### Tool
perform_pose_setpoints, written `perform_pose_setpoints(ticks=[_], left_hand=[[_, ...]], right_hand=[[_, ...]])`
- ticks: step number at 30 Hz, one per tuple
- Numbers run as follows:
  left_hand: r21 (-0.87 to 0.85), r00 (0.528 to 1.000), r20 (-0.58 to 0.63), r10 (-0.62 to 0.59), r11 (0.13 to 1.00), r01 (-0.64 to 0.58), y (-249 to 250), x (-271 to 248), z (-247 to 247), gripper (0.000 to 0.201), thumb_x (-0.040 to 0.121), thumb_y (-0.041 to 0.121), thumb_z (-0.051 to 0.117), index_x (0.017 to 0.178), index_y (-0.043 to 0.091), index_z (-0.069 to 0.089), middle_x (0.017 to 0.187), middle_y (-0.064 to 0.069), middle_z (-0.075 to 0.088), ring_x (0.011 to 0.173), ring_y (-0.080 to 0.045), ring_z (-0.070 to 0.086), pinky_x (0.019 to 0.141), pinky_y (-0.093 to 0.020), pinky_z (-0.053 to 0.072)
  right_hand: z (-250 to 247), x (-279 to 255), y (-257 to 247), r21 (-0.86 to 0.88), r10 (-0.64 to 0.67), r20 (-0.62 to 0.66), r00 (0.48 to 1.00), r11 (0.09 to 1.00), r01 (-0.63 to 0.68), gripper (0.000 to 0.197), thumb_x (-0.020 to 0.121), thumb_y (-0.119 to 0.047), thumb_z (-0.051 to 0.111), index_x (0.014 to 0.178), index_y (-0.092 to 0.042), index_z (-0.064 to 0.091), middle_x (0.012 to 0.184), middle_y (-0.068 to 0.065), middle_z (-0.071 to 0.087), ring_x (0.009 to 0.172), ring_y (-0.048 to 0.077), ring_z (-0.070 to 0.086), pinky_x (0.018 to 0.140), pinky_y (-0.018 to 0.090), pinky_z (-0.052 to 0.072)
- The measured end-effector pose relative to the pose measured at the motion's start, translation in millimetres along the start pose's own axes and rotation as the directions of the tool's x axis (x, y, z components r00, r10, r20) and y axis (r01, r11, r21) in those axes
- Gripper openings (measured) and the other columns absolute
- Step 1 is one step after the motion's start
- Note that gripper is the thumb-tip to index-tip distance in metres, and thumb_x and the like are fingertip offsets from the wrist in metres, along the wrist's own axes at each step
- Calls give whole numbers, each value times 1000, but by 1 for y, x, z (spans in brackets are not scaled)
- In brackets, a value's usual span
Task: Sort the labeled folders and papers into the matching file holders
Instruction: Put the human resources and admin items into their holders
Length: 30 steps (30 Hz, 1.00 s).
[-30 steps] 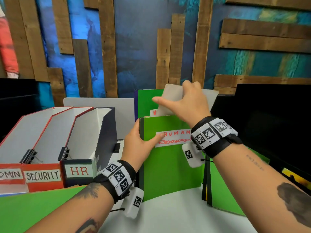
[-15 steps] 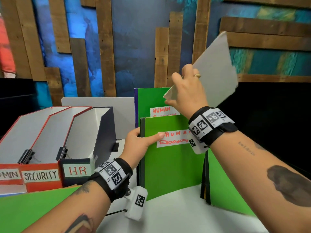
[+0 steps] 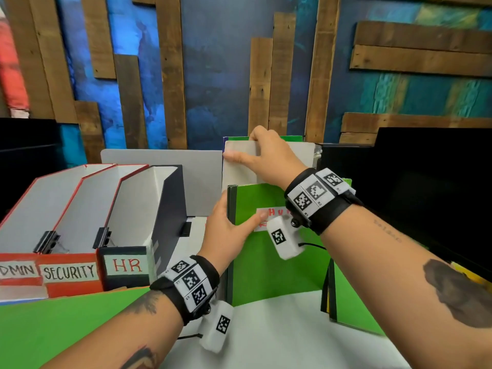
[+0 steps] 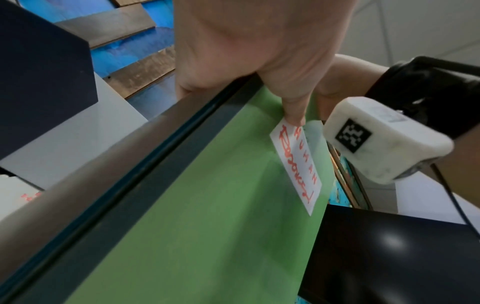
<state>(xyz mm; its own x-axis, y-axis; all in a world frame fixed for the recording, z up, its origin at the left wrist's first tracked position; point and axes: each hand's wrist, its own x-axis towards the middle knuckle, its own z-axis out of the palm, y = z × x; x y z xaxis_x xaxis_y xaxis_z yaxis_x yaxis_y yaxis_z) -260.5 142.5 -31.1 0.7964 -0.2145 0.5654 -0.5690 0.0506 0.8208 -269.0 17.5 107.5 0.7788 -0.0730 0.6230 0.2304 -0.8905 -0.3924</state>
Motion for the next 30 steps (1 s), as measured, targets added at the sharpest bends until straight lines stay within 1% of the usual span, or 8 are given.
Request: perform_pose_setpoints(ticks=[4, 7, 10, 13, 15, 20, 23, 30], left_hand=[[89, 993, -79, 91, 992, -84, -2, 2, -6, 53, 82, 25, 83, 125, 39, 54, 113, 15, 73, 105, -2, 69, 93, -36, 57], [132, 985, -123, 121, 986, -105, -9, 6, -7, 57, 79, 21, 83, 127, 34, 54, 115, 15, 70, 107, -3, 68, 95, -39, 56], [181, 976, -150, 160, 975, -132, -10, 6, -5, 63, 75, 20, 86, 127, 31, 51, 123, 11, 66, 115, -5, 62, 100, -33, 52], [153, 981, -146, 131, 982, -109, -12, 2, -4, 49, 71, 12, 84, 99, 32, 49, 98, 2, 66, 90, -15, 64, 80, -47, 57], [122, 982, -130, 140, 985, -124, -14, -3, -4, 44, 69, 13, 83, 93, 33, 52, 93, -1, 64, 85, -14, 63, 76, -47, 56], [134, 961, -58, 270, 956, -260, -15, -14, -5, 33, 76, 40, 68, 105, 24, 70, 93, -7, 63, 91, -11, 57, 83, -34, 51], [147, 957, -42, 287, 949, -279, -15, -19, -5, 45, 87, 51, 58, 119, 21, 69, 101, -3, 66, 100, -10, 56, 90, -29, 46], [150, 950, -58, 306, 944, -294, -14, -24, -3, 44, 93, 49, 53, 126, 25, 68, 106, -2, 66, 104, -6, 55, 92, -16, 42]], right_hand=[[3, -11, 9, 87, -76, -113, 991, 992, 86, 58, 90, -63, 60, 130, -22, 48, 127, 1, 49, 105, 14, 53, 91, 36, 47], [13, -31, 11, -3, -42, -264, 963, 999, 43, 74, 76, -81, 57, 129, -30, 48, 133, -4, 46, 125, 18, 45, 107, 49, 37], [33, -54, 6, -22, 132, -185, 974, 990, -139, 93, 52, -99, 51, 122, -37, 43, 136, -2, 40, 136, 24, 33, 112, 59, 27], [54, -71, 8, 54, 201, -57, 978, 979, -198, 90, 48, -95, 56, 110, -34, 36, 139, 3, 32, 148, 32, 8, 111, 66, 30], [59, -77, 10, 120, 189, -59, 980, 976, -181, 76, 54, -84, 63, 104, -32, 35, 140, 1, 28, 149, 36, 3, 112, 61, 33], [54, -86, 23, 304, 92, -131, 987, 951, -48, 54, 62, -60, 66, 101, -30, 43, 127, -3, 40, 132, 34, 35, 103, 55, 43], [48, -96, 31, 421, 50, -146, 988, 907, 16, 54, 69, -60, 71, 111, -33, 53, 132, -18, 42, 135, 15, 41, 100, 51, 49], [34, -110, 41, 406, -6, -305, 952, 904, 136, 56, 72, -62, 75, 110, -24, 59, 121, -5, 49, 118, 5, 51, 96, 17, 40]])
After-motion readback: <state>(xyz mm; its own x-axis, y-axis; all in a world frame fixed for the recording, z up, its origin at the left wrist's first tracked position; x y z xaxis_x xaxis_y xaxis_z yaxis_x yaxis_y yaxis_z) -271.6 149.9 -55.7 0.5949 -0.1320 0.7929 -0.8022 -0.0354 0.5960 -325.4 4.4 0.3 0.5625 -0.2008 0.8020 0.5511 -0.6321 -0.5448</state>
